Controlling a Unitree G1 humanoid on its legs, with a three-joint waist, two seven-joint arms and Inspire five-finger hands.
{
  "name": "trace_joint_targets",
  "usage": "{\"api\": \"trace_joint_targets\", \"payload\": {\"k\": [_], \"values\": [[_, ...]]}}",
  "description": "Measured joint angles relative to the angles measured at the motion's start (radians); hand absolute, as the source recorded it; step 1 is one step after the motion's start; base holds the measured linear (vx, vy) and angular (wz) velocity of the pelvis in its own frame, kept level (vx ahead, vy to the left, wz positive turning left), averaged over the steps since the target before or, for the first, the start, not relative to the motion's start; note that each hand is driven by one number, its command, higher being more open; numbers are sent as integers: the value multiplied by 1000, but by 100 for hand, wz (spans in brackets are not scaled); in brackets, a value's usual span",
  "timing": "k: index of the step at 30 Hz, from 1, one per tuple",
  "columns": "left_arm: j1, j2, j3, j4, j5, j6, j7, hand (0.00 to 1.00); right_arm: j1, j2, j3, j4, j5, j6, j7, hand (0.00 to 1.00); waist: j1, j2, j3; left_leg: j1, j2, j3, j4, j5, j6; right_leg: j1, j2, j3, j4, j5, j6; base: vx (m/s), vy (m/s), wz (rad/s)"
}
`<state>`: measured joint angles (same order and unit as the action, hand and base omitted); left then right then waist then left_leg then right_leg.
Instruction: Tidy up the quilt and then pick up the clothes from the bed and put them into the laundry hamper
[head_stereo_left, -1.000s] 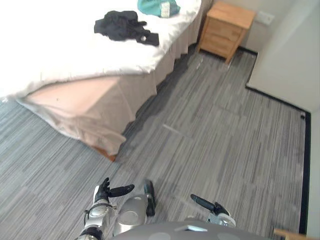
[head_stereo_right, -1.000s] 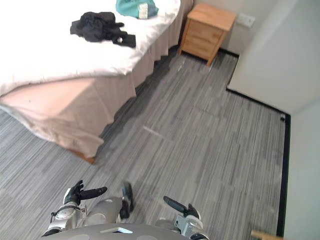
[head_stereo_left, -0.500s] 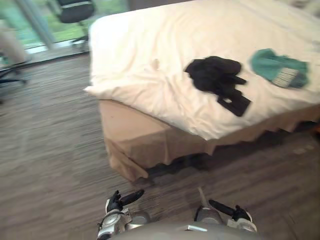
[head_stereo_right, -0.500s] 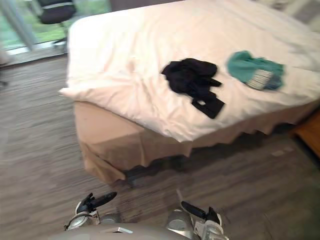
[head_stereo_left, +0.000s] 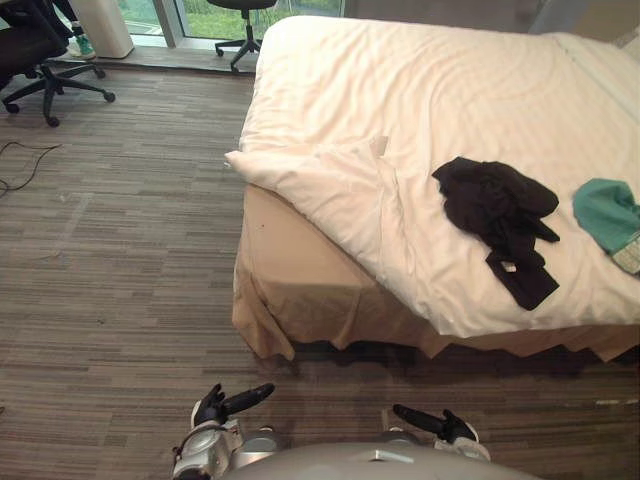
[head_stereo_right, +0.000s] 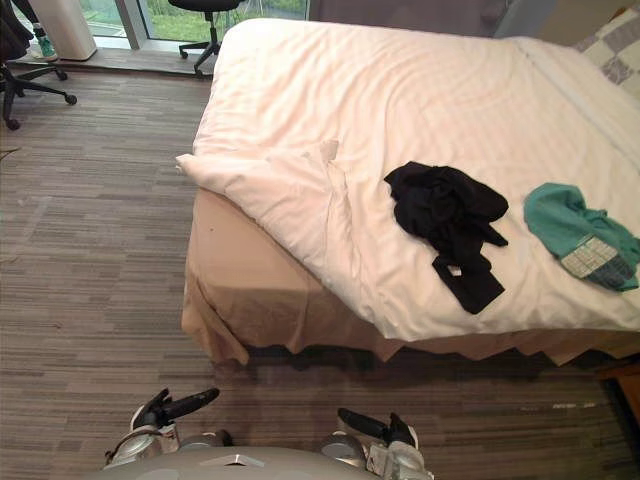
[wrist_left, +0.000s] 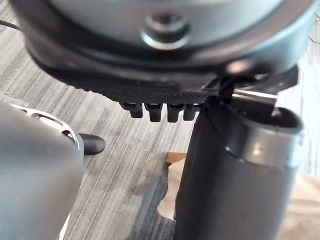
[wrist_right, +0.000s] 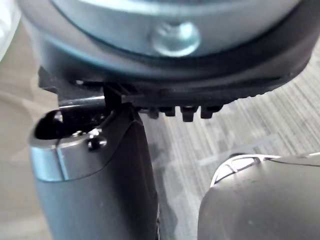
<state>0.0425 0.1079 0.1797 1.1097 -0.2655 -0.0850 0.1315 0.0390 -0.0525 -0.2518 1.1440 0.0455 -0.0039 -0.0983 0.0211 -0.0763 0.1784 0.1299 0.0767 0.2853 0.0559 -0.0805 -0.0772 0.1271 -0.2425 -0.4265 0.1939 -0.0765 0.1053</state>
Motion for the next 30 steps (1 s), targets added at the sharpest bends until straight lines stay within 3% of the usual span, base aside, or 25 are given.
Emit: {"api": "trace_joint_targets", "payload": {"k": [4, 6, 8, 10, 13, 15, 17, 19, 20, 23, 24, 25, 26, 30], "values": [[18, -11, 148, 14, -61, 3, 21, 100, -14, -9, 12, 20, -4, 1, 2, 100, 1, -1, -9, 33, -7, 14, -68, 35, -13, 48, 22, -6, -111, 3, 13, -6, -62, -10], [17, -16, 196, 14, -121, 3, 31, 100, -14, -19, 10, 21, -4, 6, 2, 100, -1, 14, -10, 45, -2, 16, -91, 50, -18, 51, 28, -6, -117, 3, 13, -35, -64, -4], [13, -7, 310, -10, -280, 2, 55, 100, -4, -35, 6, 23, -4, 17, 1, 100, -1, 41, -25, 64, 13, 15, -139, 82, -28, 58, 51, -7, -132, 3, 12, -56, -85, 2], [5, 13, 382, -57, -386, 2, 70, 100, 0, -42, 7, 23, -3, 19, 2, 100, 2, 49, -29, 67, 22, 15, -141, 88, -33, 62, 61, -7, -134, 3, 11, -89, -65, 1], [0, 62, 466, -215, -522, 0, 105, 100, 10, -42, 9, 21, -1, 19, 3, 100, 4, 51, -42, 67, 25, 14, -145, 96, -36, 66, 72, -7, -146, 11, 0, -121, -32, 0], [-3, 107, 471, -417, -643, -32, 152, 100, 30, -42, 30, 17, 0, 21, 5, 100, 6, 54, -54, 49, 24, 7, -146, 103, -33, 51, 73, -7, -146, 14, -3, -131, -1, 5], [-29, 172, 472, -644, -729, -106, 199, 100, 57, -41, 47, 11, 3, 27, 5, 100, 12, 50, -63, 45, 21, 5, -146, 105, -31, 50, 73, -5, -151, 19, -6, -92, 22, 0], [-69, 228, 471, -734, -750, -155, 230, 100, 73, -41, 47, -4, 14, 36, 5, 100, 12, 54, -65, 44, 18, 6, -146, 108, -28, 51, 74, -5, -166, 27, -12, -86, 25, -2], [-108, 283, 470, -796, -745, -185, 256, 100, 86, -42, 44, -7, 23, 40, 7, 100, 9, 65, -71, 36, 13, 7, -146, 110, -24, 53, 77, -4, -181, 39, -14, -54, 21, -3], [-134, 324, 437, -901, -635, -211, 275, 100, 97, -52, 27, -11, 63, 40, 10, 100, 4, 85, -81, 34, 1, 2, -147, 114, -18, 62, 70, -2, -201, 56, -9, -1, 32, 1], [-123, 299, 411, -982, -556, -212, 275, 100, 105, -55, 7, -8, 85, 39, 16, 100, 4, 100, -92, 26, 3, 3, -146, 114, -18, 58, 68, 0, -206, 64, -6, 13, 40, 5], [-118, 281, 395, -1033, -523, -212, 275, 100, 105, -56, -3, -3, 88, 39, 22, 100, 5, 100, -97, 22, 2, 3, -146, 114, -18, 57, 68, -1, -211, 70, -3, 27, 25, 7], [-110, 241, 353, -1139, -378, -211, 274, 100, 103, -55, -21, 2, 99, 39, 29, 100, 10, 98, -99, 19, 2, 3, -146, 116, -17, 56, 70, -2, -215, 76, -4, 28, 19, 4], [-114, 240, 181, -1270, -109, -192, 253, 100, 100, -62, -56, 32, 125, 20, 52, 100, 4, 115, -104, 20, 6, 18, -146, 119, -21, 49, 79, 17, -215, 78, -7, 1, 3, -8]]}}
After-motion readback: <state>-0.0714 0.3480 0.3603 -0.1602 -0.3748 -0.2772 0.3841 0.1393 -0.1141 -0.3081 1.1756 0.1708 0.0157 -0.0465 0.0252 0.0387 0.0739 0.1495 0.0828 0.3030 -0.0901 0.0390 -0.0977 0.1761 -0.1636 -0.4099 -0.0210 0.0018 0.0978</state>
